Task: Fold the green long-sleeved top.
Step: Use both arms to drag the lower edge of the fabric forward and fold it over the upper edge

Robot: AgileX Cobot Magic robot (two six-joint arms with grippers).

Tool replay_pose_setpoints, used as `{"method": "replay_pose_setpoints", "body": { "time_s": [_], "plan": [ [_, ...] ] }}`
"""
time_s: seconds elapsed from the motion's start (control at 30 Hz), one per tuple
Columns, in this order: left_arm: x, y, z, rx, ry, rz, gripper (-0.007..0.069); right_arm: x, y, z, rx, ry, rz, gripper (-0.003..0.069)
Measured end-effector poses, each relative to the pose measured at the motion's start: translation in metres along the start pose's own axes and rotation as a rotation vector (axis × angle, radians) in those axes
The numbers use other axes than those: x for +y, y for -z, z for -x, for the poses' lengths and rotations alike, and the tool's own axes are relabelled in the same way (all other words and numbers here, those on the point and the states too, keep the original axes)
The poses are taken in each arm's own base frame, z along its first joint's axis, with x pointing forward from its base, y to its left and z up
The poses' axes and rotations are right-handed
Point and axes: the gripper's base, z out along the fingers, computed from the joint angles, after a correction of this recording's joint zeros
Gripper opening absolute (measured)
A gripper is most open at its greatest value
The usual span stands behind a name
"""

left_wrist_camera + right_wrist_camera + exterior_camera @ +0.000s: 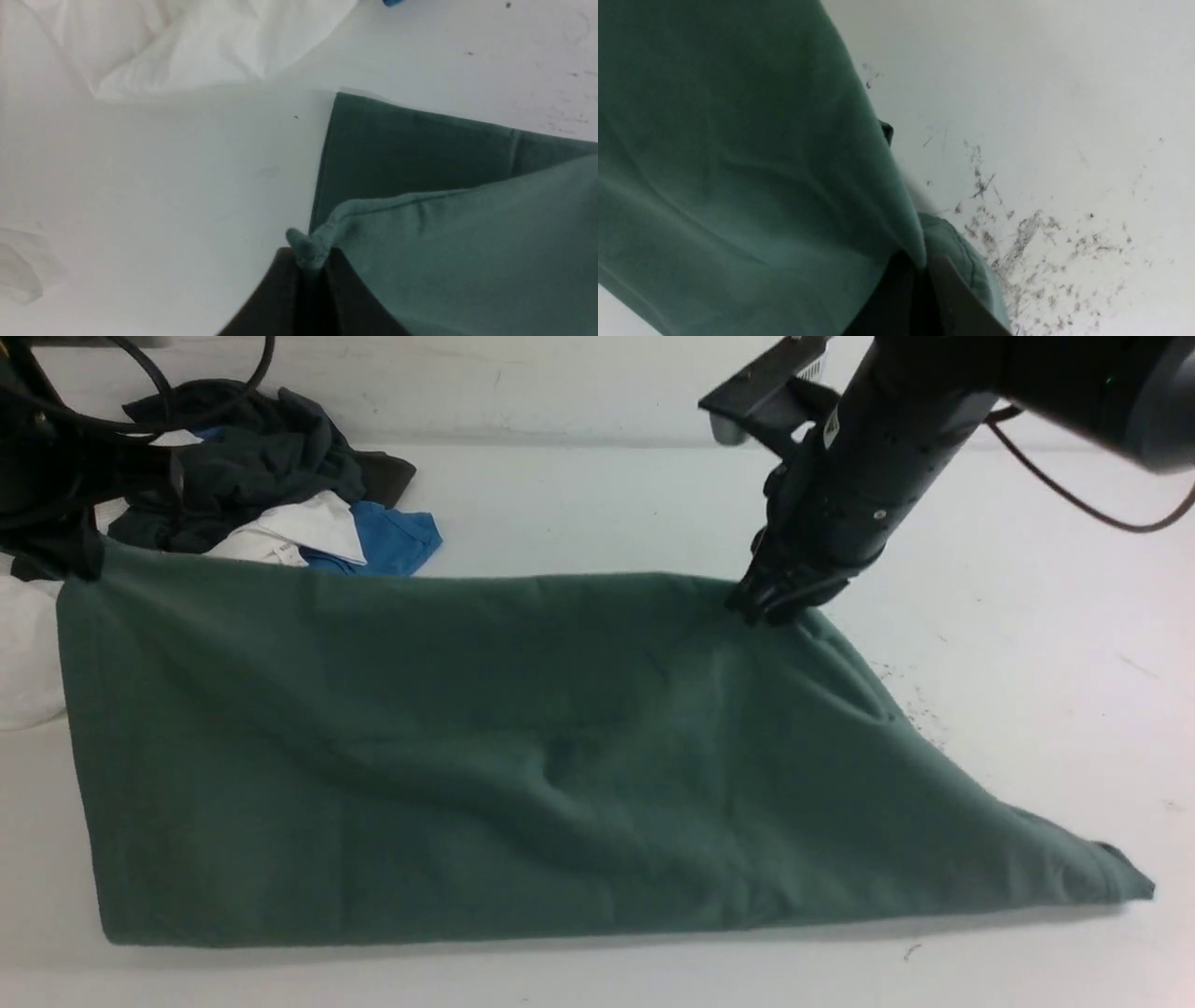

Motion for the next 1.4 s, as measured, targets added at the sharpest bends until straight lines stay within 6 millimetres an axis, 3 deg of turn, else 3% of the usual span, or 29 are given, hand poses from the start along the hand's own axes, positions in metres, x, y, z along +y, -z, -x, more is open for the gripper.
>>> {"method": "replay_pose_setpoints", "body": {
  "time_s": [0.07,0.2,0.27,0.3,0.47,0.5,0.53,0.6,0.63,0.7,0.83,0.93,1.07,1.27,1.4],
  "plan": [
    [0.0,-0.009,0.003,0.005,0.007,0.02,0.0017,-0.007,-0.011,0.002,0.004,-0.025,0.014,0.0002],
    [-0.002,-0.04,0.008,0.062,-0.007,0.06,0.0017,-0.01,-0.06,-0.002,0.087,-0.053,0.07,0.0002],
    [-0.002,-0.052,0.01,0.069,-0.012,0.078,0.0017,-0.009,-0.072,-0.004,0.109,-0.066,0.084,0.0002],
    [-0.003,-0.067,0.013,0.08,-0.017,0.095,0.0017,-0.008,-0.093,-0.007,0.143,-0.099,0.107,0.0002],
    [-0.004,-0.097,0.016,0.094,-0.013,0.135,0.0017,-0.006,-0.121,-0.01,0.165,-0.169,0.119,0.0036],
    [-0.005,-0.109,0.018,0.095,-0.021,0.153,0.0017,-0.007,-0.126,-0.009,0.148,-0.18,0.111,0.0077],
    [-0.005,-0.11,0.018,0.092,-0.022,0.154,0.0017,-0.007,-0.126,-0.009,0.148,-0.18,0.111,0.0077],
    [-0.005,-0.125,0.019,0.099,-0.035,0.175,0.0017,-0.009,-0.129,-0.005,0.104,-0.196,0.086,0.0165],
    [-0.005,-0.127,0.019,0.101,-0.038,0.179,0.0017,-0.009,-0.129,-0.005,0.1,-0.198,0.085,0.0165],
    [-0.004,-0.137,0.019,0.109,-0.043,0.198,0.0017,-0.012,-0.129,-0.002,0.063,-0.23,0.063,0.026],
    [-0.003,-0.142,0.019,0.106,-0.014,0.228,0.0031,-0.016,-0.129,0.0,0.041,-0.28,0.017,0.0386],
    [-0.001,-0.143,0.019,0.098,0.004,0.25,0.0084,-0.021,-0.129,-0.001,0.043,-0.329,-0.041,0.0452],
    [0.001,-0.142,0.02,0.09,0.001,0.268,0.0181,-0.026,-0.128,-0.002,0.055,-0.334,-0.097,0.0477],
    [0.008,-0.135,0.025,0.086,-0.032,0.349,0.0424,-0.033,-0.107,0.004,0.0,-0.334,-0.167,0.0482],
    [0.011,-0.123,0.03,0.107,-0.019,0.385,0.0452,-0.034,-0.098,0.013,-0.089,-0.347,-0.161,0.0482]
  ]
}}
